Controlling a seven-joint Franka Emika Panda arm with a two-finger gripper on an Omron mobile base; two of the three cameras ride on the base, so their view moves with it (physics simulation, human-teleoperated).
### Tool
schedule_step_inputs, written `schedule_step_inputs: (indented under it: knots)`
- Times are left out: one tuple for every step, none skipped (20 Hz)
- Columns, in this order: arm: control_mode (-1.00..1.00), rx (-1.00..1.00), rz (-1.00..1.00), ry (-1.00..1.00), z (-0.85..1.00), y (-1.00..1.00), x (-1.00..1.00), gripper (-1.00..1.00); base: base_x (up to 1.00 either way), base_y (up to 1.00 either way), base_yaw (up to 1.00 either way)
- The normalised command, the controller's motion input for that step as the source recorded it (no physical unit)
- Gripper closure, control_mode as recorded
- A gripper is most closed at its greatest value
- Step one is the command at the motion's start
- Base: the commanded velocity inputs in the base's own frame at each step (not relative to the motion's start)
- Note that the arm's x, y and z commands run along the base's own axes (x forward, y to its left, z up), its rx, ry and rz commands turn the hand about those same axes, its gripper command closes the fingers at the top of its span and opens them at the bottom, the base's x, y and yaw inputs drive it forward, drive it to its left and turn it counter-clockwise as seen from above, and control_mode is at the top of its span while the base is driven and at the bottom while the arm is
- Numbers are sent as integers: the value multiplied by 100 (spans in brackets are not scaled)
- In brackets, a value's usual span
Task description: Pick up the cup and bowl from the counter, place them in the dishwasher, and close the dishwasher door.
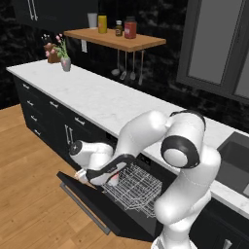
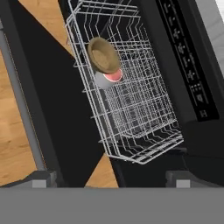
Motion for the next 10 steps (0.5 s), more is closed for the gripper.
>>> schedule_step_inputs:
  knots:
    - [-100, -14, 0, 0, 0, 48, -69, -100, 0, 0, 0]
    - [-100, -11, 0, 0, 0, 43, -70, -100, 0, 0, 0]
    - [-100, -9, 0, 0, 0, 40, -66, -100, 0, 0, 0]
    - [-100, -8, 0, 0, 0, 33, -62, -100, 0, 0, 0]
    - [-100, -8, 0, 0, 0, 37, -58, -100, 0, 0, 0]
    - [-100, -6, 0, 0, 0, 36, -56, -100, 0, 0, 0]
    - [-100, -6, 0, 0, 0, 49, -56, -100, 0, 0, 0]
    - [-100, -7, 0, 0, 0, 63, -49, -100, 0, 0, 0]
    - [-100, -8, 0, 0, 0, 65, -38, -100, 0, 0, 0]
    - [-100, -9, 0, 0, 0, 59, -29, -100, 0, 0, 0]
